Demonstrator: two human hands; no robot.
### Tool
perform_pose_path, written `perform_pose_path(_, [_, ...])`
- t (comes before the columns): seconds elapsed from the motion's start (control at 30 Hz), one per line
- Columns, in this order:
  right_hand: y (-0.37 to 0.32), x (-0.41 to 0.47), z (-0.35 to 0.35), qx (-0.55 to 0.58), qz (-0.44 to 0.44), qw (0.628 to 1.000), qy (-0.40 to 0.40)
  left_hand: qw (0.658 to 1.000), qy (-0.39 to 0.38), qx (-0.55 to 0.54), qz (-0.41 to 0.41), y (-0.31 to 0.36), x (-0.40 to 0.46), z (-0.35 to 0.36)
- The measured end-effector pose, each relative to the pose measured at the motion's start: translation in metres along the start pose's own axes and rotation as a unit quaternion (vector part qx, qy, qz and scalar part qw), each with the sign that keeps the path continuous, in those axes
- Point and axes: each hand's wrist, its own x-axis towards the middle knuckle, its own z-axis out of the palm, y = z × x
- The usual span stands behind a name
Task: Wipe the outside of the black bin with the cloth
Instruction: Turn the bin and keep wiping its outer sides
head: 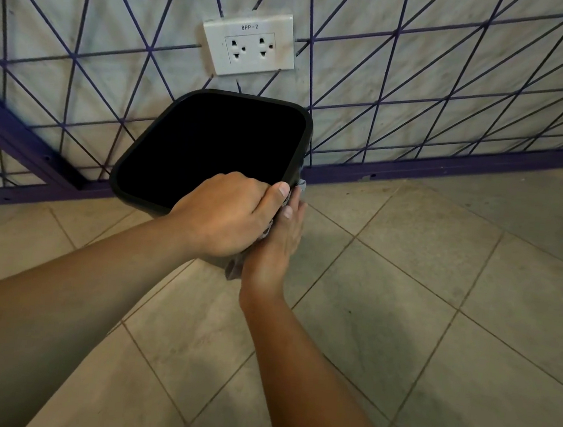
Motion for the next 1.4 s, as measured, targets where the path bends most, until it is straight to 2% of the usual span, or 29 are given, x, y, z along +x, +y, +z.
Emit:
perform_pose_path(0.2, [-0.001, -0.011, 0.001, 0.002, -0.03, 1.0, 0.001, 1.0, 0.002, -0.005, 0.01, -0.003, 0.001, 0.001])
perform_pose_path(0.3, [0.007, -0.037, -0.001, -0.018, -0.065, 0.997, -0.028, 1.0, -0.001, -0.014, 0.009, -0.005, -0.001, 0.001])
perform_pose_path(0.47, [0.0, -0.012, 0.003, 0.016, -0.007, 0.999, 0.035, 1.0, 0.015, 0.009, -0.002, -0.002, 0.002, 0.001])
perform_pose_path(0.6, [0.002, -0.041, -0.001, -0.029, -0.09, 0.995, -0.037, 1.0, 0.009, -0.004, -0.004, -0.003, 0.001, 0.001])
perform_pose_path(0.63, [0.01, -0.035, -0.004, -0.042, -0.095, 0.994, -0.025, 1.0, 0.013, 0.001, -0.001, -0.003, 0.001, 0.001])
perform_pose_path(0.73, [0.014, -0.01, -0.007, -0.003, -0.025, 1.0, -0.004, 1.0, 0.018, 0.002, 0.0, -0.003, 0.003, 0.001])
perform_pose_path(0.87, [0.009, -0.031, -0.006, -0.023, -0.095, 0.993, -0.062, 1.0, 0.008, -0.009, -0.001, -0.004, 0.003, 0.001])
perform_pose_path(1.0, [0.014, -0.011, -0.012, 0.015, -0.042, 0.998, -0.042, 1.0, 0.016, 0.01, -0.001, -0.003, 0.003, 0.001])
perform_pose_path(1.13, [0.013, -0.025, -0.013, -0.034, -0.11, 0.99, -0.081, 1.0, 0.014, 0.006, 0.009, -0.004, 0.003, 0.002])
perform_pose_path(1.27, [0.016, -0.012, -0.012, -0.014, -0.059, 0.997, -0.043, 1.0, 0.015, 0.01, 0.012, -0.005, 0.003, 0.002])
perform_pose_path(1.4, [0.013, -0.03, -0.007, -0.022, -0.125, 0.989, -0.073, 1.0, 0.014, 0.005, 0.015, -0.005, 0.003, 0.001])
